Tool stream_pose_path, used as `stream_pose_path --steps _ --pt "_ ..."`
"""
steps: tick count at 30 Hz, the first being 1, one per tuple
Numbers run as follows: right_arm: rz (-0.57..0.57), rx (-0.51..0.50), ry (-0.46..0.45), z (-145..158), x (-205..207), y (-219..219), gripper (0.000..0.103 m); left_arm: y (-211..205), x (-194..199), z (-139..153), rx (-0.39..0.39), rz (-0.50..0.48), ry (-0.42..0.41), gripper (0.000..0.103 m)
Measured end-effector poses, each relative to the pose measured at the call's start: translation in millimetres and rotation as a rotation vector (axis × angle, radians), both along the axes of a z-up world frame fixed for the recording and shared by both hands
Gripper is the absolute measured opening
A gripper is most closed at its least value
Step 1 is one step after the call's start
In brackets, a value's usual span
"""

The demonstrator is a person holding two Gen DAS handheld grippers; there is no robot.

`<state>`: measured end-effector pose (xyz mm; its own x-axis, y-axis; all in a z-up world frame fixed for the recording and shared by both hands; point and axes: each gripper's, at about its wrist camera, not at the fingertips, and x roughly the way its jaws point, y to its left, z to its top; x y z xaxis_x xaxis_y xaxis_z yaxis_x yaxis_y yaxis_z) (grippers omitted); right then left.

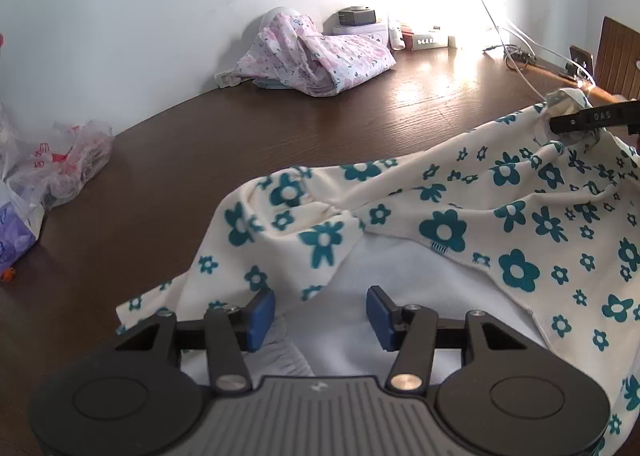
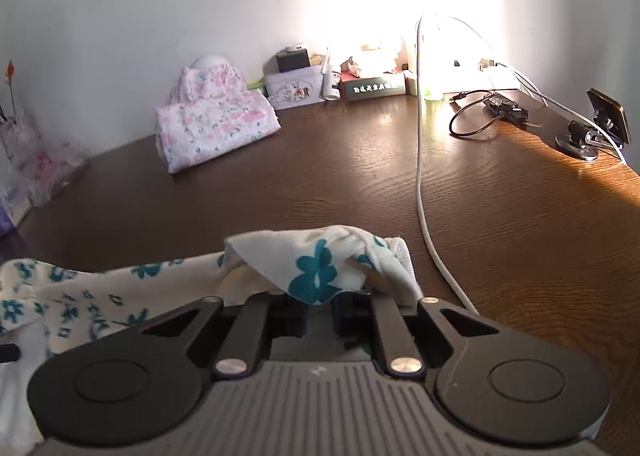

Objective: Fold clothes
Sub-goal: 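Pull the garment edges apart with both grippers to spread it flat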

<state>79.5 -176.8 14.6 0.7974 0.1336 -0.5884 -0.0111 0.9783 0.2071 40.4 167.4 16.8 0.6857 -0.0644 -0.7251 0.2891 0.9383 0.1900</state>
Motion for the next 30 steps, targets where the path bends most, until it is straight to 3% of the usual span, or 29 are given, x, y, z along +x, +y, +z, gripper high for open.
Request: stream_pose_path --steps 3,5,7,8,12,17,21,25,30 --pt "0.119 0.029 -0.008 21.1 -33.1 -3.7 0.038 -2.6 -10.0 14.2 -0.003 0.019 -0.036 0.043" --pt "0.184 0.048 0.006 21.0 -50.8 -6.4 0.039 -3.6 -28.8 33.7 -0.102 -0.043 -0.086 0.048" --pt "0.24 0.061 0.024 18.1 -67.0 -8.8 0.039 -8.6 -51.1 46.8 -0.204 -0.155 -0.098 0.07" --pt "0.268 0.068 0.032 16.6 -75.0 -10.0 0.039 -11.6 -62.2 52.4 -0.249 -0.212 -0.102 0.075" --pt "0.38 0.095 0.067 10.6 -107.3 -14.9 0.039 -30.6 -100.9 42.4 -0.263 -0.406 -0.062 0.078" --pt "0.506 0.127 0.105 3.5 -143.8 -21.1 0.037 -32.5 -119.2 21.5 -0.213 -0.389 0.042 0.078" --pt "0.529 0.148 0.094 1.2 -149.7 -30.4 0.012 -35.8 -127.1 14.5 -0.143 -0.34 0.062 0.076" --pt "0.529 0.181 0.076 0.3 -147.4 -37.2 0.012 -35.3 -130.0 20.8 -0.155 -0.284 0.048 0.059" --pt "0.544 0.208 0.087 -7.9 -140.7 -30.6 0.017 -39.9 -131.2 18.3 -0.15 -0.293 0.032 0.061"
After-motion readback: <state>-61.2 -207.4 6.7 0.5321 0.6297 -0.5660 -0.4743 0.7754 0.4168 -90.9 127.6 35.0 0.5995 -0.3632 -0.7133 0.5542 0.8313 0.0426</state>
